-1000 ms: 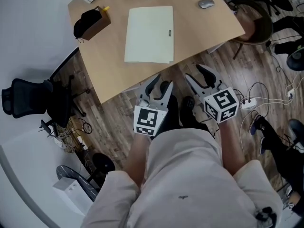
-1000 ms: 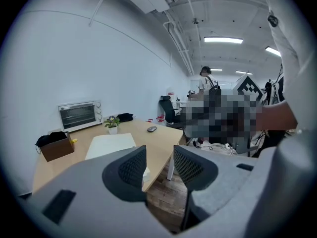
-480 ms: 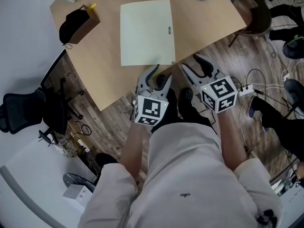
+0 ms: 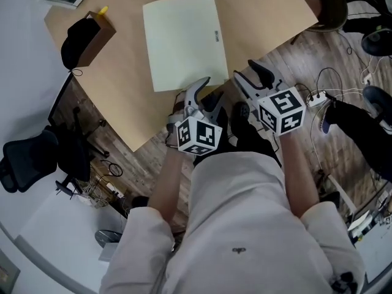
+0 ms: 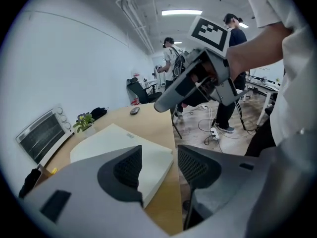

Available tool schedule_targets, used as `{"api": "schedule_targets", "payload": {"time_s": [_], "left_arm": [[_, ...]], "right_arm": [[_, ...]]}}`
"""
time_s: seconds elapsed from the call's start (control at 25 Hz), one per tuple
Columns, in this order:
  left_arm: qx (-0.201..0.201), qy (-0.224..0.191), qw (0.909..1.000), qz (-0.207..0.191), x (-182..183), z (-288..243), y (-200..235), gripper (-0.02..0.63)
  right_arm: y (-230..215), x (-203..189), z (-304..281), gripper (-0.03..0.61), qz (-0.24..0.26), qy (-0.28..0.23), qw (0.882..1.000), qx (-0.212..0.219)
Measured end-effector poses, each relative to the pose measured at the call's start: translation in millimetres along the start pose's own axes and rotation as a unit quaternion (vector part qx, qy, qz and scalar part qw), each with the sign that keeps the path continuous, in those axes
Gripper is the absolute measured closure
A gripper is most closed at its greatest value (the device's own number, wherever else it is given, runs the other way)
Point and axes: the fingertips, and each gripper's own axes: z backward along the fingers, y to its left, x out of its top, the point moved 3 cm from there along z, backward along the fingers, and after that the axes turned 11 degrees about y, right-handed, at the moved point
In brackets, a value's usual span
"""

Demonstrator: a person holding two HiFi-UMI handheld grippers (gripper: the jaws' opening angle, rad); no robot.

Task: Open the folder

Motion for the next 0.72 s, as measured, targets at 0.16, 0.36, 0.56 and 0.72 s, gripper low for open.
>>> {"api": "schedule_targets", "payload": {"time_s": [0.16, 0.36, 0.56, 0.72], "left_arm": [[0.000, 0.022, 0.9969, -0.075, -7.5, -13.4, -3.4, 0.396], [-0.007, 0.037, 0.9911, -0.128, -13.6, -27.3, -8.1, 0.391], [-0.003, 0.054, 0.9858, -0.159, -24.6, -39.4, -8.3, 0.390], [0.002, 0.060, 0.9836, -0.170, -29.1, -44.6, -7.1, 0.390]], "right_arm": [[-3.4, 0.8, -13.8, 0.379, -0.020, -0.002, 1.000, -0.011], [-8.5, -0.6, -24.0, 0.380, -0.042, -0.006, 0.999, -0.023], [-11.6, -5.8, -30.4, 0.380, -0.056, -0.004, 0.998, -0.028], [-17.0, -8.9, -32.9, 0.381, -0.060, 0.005, 0.998, -0.032]]}}
